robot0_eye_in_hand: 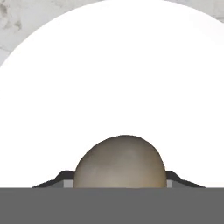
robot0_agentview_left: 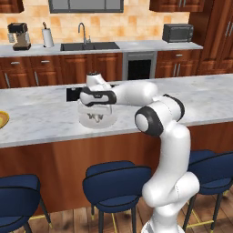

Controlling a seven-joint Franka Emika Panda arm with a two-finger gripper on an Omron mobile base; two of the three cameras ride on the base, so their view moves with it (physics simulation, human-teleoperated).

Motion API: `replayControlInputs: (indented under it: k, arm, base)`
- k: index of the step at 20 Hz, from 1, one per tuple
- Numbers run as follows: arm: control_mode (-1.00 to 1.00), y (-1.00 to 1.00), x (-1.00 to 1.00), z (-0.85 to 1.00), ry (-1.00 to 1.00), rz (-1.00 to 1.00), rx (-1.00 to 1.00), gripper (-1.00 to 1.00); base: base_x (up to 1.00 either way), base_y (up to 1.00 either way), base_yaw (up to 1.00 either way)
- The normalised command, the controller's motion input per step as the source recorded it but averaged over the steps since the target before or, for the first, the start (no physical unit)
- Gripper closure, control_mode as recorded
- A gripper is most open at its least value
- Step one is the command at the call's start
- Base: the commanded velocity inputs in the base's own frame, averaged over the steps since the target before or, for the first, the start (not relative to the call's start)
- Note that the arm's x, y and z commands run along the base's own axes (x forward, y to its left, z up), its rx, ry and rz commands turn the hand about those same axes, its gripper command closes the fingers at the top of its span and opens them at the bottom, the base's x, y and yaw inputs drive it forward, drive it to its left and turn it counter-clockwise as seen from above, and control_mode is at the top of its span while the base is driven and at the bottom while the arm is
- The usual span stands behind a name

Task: Transport the chicken drumstick and mushroom to the fridge. Place the chicken drumstick on the rack containing meat and place the mushroom on the rack containing the vegetable, ensuring meats and vegetables are on different racks.

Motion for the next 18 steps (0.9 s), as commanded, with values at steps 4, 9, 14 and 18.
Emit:
replayControlInputs:
  k: [4,9,14,18]
  arm:
    - [-1.0,-0.05,-0.34,0.59,0.0,-0.04,0.01,1.0]
    - [-1.0,-0.57,-0.53,0.57,0.0,0.0,0.0,1.0]
    - [-1.0,-0.96,-0.55,0.45,0.0,0.0,0.0,1.0]
    - [-1.0,-0.99,-0.74,0.51,0.0,0.0,0.0,1.0]
  base:
    - [0.0,0.0,0.0]
    - [0.0,0.0,0.0]
    - [0.0,0.0,0.0]
    - [0.0,0.0,0.0]
